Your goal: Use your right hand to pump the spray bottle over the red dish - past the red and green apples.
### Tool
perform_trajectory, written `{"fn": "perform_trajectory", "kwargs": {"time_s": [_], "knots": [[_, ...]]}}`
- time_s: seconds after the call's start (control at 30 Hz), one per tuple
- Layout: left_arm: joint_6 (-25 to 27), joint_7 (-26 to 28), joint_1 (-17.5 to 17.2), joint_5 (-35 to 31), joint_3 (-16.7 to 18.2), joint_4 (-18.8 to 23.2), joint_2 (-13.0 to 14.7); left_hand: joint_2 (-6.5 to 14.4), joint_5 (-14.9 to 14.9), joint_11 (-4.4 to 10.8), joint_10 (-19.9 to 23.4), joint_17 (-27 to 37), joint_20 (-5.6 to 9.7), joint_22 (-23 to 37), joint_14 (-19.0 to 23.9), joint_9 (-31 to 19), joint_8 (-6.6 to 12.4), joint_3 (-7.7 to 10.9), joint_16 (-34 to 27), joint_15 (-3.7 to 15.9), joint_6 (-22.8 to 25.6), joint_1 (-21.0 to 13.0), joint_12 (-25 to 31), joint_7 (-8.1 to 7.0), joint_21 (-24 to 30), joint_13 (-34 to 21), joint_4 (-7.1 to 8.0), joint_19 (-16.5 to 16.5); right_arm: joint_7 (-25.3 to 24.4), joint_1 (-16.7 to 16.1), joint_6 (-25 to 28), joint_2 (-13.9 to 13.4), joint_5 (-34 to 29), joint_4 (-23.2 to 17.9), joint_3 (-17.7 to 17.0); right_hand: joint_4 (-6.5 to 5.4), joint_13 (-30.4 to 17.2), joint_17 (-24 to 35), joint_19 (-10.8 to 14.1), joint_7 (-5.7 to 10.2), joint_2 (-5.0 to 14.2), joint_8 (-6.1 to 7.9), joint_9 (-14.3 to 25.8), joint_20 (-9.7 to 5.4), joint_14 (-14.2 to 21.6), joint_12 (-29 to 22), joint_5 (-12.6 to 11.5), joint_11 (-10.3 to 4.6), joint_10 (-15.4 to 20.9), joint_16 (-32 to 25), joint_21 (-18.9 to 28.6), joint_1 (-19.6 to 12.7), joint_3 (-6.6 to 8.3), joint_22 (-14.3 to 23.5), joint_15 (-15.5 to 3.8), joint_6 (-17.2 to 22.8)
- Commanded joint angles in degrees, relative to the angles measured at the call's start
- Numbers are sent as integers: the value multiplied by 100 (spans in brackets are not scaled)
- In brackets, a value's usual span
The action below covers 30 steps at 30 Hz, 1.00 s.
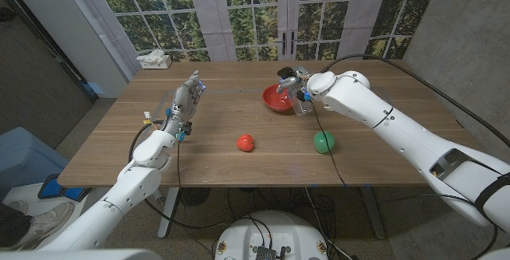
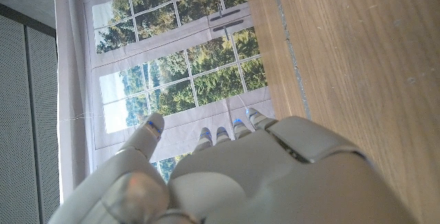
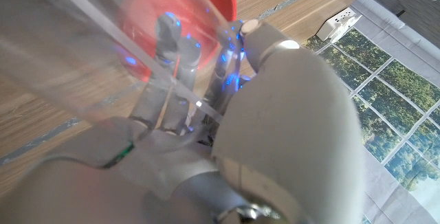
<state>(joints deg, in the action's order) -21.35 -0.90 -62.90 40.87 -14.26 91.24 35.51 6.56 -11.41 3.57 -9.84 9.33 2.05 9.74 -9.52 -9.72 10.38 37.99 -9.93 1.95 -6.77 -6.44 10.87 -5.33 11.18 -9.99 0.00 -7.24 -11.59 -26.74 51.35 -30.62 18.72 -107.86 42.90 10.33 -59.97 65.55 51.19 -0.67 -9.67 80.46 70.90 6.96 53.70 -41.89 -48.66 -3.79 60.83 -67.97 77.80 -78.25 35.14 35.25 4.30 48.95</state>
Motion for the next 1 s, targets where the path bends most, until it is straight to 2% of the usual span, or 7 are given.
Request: {"fn": "perform_trajectory", "kwargs": {"time_s": [0.03,0.27,0.47,0.5,0.53,0.67,1.0], "knots": [[-14,-65,96,33,-5,-172,-41,243,38,-21,-414,19,369,8,-673,-14,0,22,1,342,-20,-71,-14,-6,-23,-16,-62,-17,110,254,-36,89,88,338,133,13,-83,687,1472,-183,-96,234,32,-1995,1253,-44,-140,92,89,-2414,-141,-54,-10,-35,-1582,-6],[-10,-93,170,53,-26,-283,-85,249,47,-19,-419,20,365,8,-673,-14,3,32,-2,337,-25,-102,-12,-4,-25,-16,-112,-18,768,911,357,31,-57,542,725,35,-111,680,1472,-395,-138,643,54,-1995,1096,-59,-274,266,191,-2392,-304,-127,-89,-137,-1576,23],[-5,-158,274,64,-58,-397,-119,258,53,-18,-414,20,358,8,-672,-14,5,39,-4,330,-27,-124,-8,5,-24,-16,-144,-15,888,991,317,14,-118,605,804,62,-133,678,1524,-497,-197,938,70,-1979,1020,-123,-418,376,393,-2389,-349,-164,-149,-222,-1587,98],[2,-179,293,82,-62,-416,-126,261,54,-19,-415,20,353,8,-673,-14,5,41,-4,325,-28,-128,-8,4,-25,-16,-149,-17,595,684,90,71,-43,558,516,52,-137,674,1544,-501,-181,962,71,-1983,1037,-121,-429,376,391,-2389,-369,-158,-164,-266,-1589,110],[12,-200,315,81,-71,-435,-122,266,55,-21,-413,20,353,9,-668,-14,6,44,-7,336,-26,-134,-7,5,-24,-16,-157,-16,870,952,303,33,-74,629,722,50,-140,670,1527,-502,-166,983,71,-1981,1054,-115,-441,377,378,-2389,-356,-167,-172,-235,-1592,123],[25,-228,390,76,-101,-501,-147,277,58,-18,-412,21,350,9,-665,-14,8,49,-9,332,-24,-147,-6,6,-23,-16,-174,-12,663,700,69,64,5,649,452,46,-149,673,1496,-497,-146,1021,70,-1976,1041,-66,-508,363,279,-2378,-362,-200,-181,-230,-1586,175],[47,-257,472,60,-141,-555,-162,306,64,-20,-408,22,346,11,-664,-15,10,60,-10,330,-25,-175,-2,18,-22,-16,-207,-11,867,761,29,-19,57,729,447,13,-148,663,1460,-409,-68,1025,67,-1987,1046,25,-522,309,118,-2362,-421,-274,-252,-374,-1593,251]]}}
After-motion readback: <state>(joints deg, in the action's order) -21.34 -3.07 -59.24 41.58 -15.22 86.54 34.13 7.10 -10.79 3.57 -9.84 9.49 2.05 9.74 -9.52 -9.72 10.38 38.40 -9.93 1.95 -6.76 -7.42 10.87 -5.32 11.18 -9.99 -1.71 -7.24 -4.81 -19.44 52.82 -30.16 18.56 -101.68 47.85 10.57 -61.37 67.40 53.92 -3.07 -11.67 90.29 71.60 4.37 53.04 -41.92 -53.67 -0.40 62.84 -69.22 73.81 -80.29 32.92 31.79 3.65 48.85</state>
